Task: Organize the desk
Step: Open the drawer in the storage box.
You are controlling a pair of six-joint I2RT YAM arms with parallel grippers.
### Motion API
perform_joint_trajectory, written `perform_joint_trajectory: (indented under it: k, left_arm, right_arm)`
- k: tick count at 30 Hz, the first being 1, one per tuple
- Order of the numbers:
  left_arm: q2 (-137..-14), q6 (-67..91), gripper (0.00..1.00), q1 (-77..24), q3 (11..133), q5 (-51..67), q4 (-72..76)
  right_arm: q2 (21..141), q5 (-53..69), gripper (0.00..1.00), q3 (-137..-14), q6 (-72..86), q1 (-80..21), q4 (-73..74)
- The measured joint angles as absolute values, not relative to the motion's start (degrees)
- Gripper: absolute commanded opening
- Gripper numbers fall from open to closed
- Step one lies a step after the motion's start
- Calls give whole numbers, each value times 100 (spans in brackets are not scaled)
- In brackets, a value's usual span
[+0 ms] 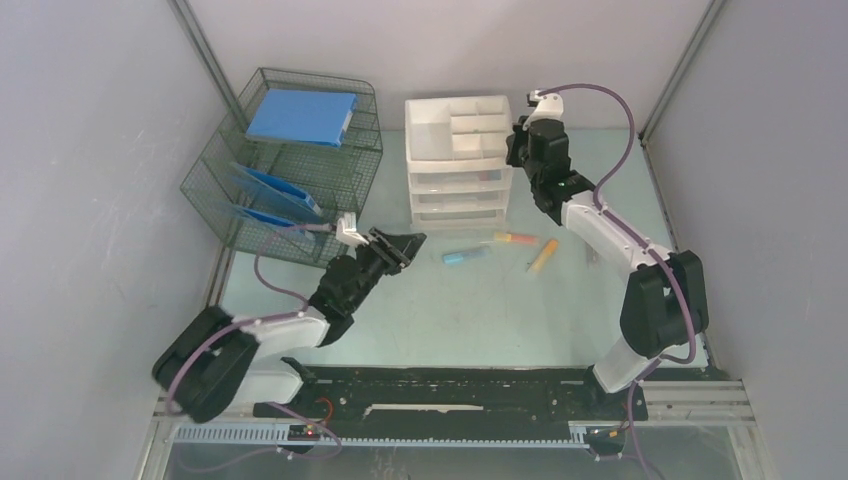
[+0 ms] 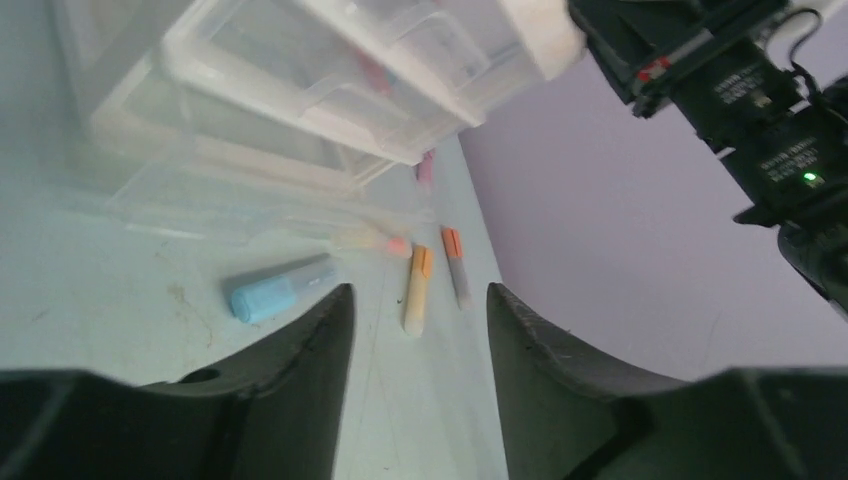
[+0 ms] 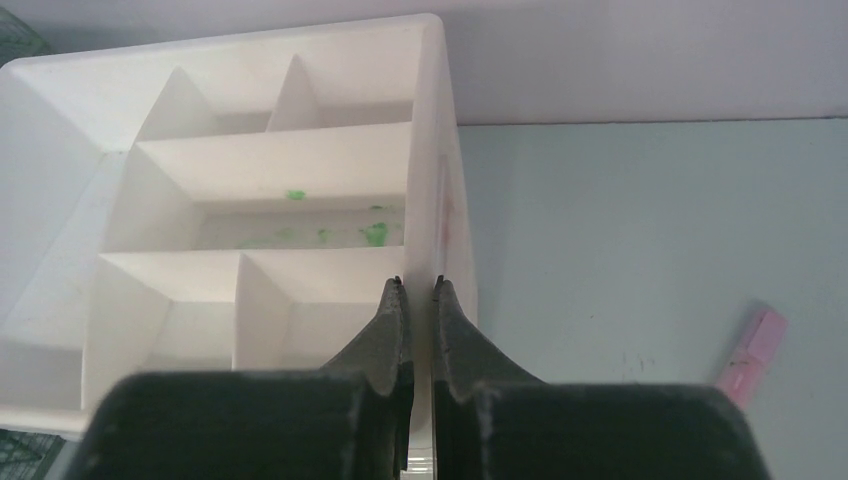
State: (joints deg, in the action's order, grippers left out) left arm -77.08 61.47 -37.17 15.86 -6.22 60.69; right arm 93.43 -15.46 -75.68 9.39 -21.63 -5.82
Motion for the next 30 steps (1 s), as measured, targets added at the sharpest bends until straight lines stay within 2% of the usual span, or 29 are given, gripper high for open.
perform_joint_trajectory:
  k: [7, 9, 11, 12, 15, 17, 23, 30]
  left_arm:
    - [-5964, 4219, 81, -3723, 2377, -744, 3627]
    - [-5699, 3795, 85, -3723, 2421, -751, 3210]
    - [-5507, 3476, 88, -3723, 2421, -770, 2838]
    - [-5424, 3347, 90, -3721, 2421, -781, 2659]
    - [-5203, 3083, 96, -3719, 2418, -847, 2255]
    - [-5006, 2961, 100, -3717, 2410, -913, 2001]
    - [-4104, 2950, 100, -3651, 2067, -1216, 1728]
    - [-3573, 2980, 100, -3529, 1643, -760, 1656]
  right_arm:
    - [9345, -534, 37, -7564, 777, -1890, -454]
    - [9341, -204, 53, -7564, 749, -1868, -447]
    - [9303, 67, 64, -7564, 703, -1874, -429]
    - [9268, 187, 74, -7564, 666, -1881, -397]
    - [9107, 475, 87, -7561, 530, -1883, -209]
    - [8932, 642, 89, -7564, 405, -1874, -71]
    - [8221, 1238, 93, -7561, -274, -1741, 508]
    - [7507, 2707, 93, -7564, -2080, -1629, 1789]
